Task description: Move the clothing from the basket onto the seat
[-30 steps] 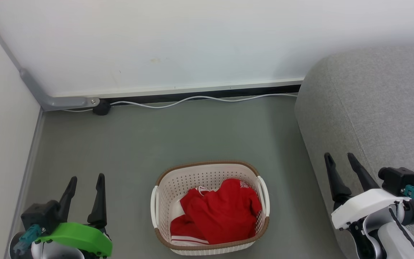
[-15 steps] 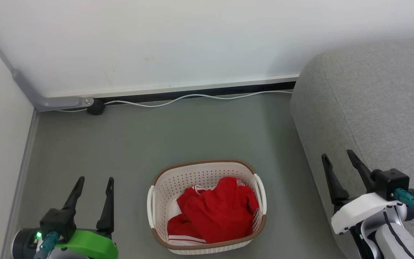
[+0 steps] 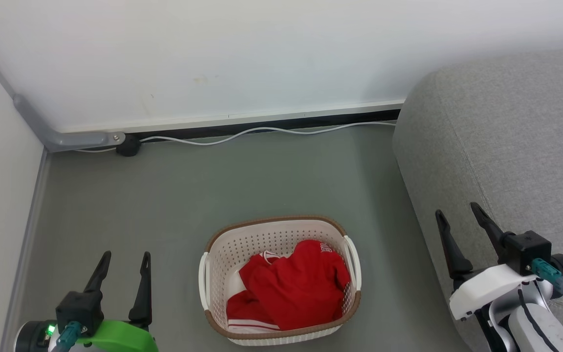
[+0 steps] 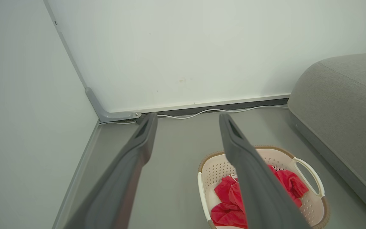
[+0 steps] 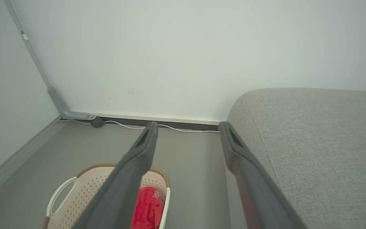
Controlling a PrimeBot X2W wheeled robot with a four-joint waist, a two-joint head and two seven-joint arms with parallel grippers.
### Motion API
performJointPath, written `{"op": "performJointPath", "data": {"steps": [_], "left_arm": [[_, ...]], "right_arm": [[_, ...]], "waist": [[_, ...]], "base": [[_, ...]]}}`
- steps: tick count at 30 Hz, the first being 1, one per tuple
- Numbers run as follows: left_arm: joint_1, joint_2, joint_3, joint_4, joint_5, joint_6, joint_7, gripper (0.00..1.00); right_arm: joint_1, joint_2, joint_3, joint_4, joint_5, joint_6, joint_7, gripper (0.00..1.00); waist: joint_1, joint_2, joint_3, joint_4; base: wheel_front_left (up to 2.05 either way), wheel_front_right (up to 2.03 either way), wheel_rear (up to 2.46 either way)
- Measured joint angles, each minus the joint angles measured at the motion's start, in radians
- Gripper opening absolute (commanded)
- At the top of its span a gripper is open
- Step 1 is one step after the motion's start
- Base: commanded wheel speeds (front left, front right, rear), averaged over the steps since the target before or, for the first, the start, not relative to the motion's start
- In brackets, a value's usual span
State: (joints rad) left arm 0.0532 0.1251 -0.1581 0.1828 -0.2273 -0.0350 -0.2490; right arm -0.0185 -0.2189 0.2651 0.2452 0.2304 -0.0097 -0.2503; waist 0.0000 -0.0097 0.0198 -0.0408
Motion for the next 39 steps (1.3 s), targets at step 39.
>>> {"op": "performJointPath", "data": {"steps": [39], "left_arm": [[-0.169, -0.023, 0.001, -0.037, 0.007, -0.035, 0.000, 1.00]], "right_arm": [[-0.129, 0.023, -0.059, -0.100, -0.021, 0.011, -0.002, 1.00]], "waist": [[0.0000, 0.0000, 0.334, -0.003]], "base": [[0.00, 0.00, 0.00]]}}
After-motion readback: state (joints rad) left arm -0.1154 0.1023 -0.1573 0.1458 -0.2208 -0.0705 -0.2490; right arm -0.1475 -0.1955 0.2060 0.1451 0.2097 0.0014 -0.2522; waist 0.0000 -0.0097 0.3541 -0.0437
